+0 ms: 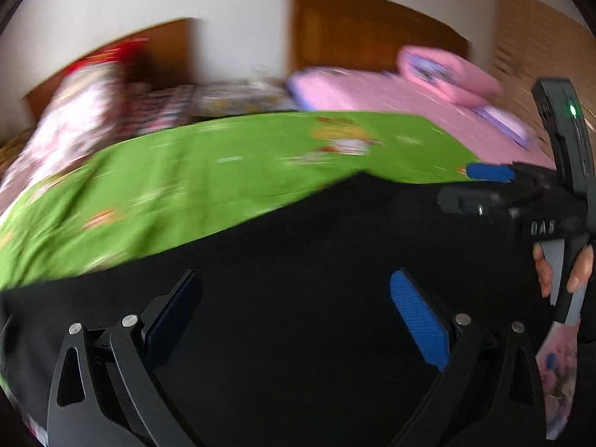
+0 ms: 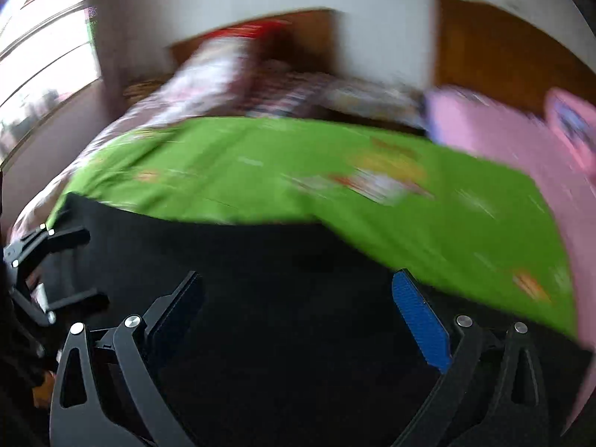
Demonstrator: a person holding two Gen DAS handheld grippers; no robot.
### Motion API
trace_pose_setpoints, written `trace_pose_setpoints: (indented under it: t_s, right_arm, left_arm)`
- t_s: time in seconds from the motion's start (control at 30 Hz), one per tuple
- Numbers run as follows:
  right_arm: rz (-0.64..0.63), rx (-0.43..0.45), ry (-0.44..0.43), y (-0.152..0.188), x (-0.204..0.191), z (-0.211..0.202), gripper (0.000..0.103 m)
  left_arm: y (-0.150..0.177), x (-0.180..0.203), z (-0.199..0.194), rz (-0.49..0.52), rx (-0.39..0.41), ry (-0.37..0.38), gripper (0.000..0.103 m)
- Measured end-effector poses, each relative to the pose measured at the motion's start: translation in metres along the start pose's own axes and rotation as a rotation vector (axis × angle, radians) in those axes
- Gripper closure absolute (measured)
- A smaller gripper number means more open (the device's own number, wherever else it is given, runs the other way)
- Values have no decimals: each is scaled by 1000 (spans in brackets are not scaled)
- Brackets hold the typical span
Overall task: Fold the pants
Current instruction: 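Open both tools and release the folded sweatpants onto the sheet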
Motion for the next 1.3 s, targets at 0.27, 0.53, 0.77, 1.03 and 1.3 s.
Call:
trace_pose_setpoints:
  t_s: [0.27, 0.53, 0.77, 1.03, 1.3]
  right_arm:
    - [94, 31, -16, 51, 85, -60, 6]
    - [-33, -66, -43, 129, 86, -51, 6]
    - [-7, -14, -55, 141, 80, -78, 7]
    - [48, -5, -39, 165, 58, -96, 5]
    - [-3, 46, 8, 180, 49, -102, 5]
  left_arm:
    - [-51, 146, 103, 169, -106, 176, 2]
    - [-47, 148, 160, 181, -150, 20, 1]
    - [-51, 146, 159, 174, -139, 12, 1]
    - [-51, 146, 156, 170, -135, 11, 1]
    - [-51, 146, 155, 166, -130, 13, 1]
Point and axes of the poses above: each gripper's, at about its wrist camera, not at the fingertips, and z roughly the way its jaws point, x to its right, y to its underside, the point moved 9 cm from there along z, roughly the way its jaws point, and after that the axes turned 2 degrees about -y, right-handed, at the moved point
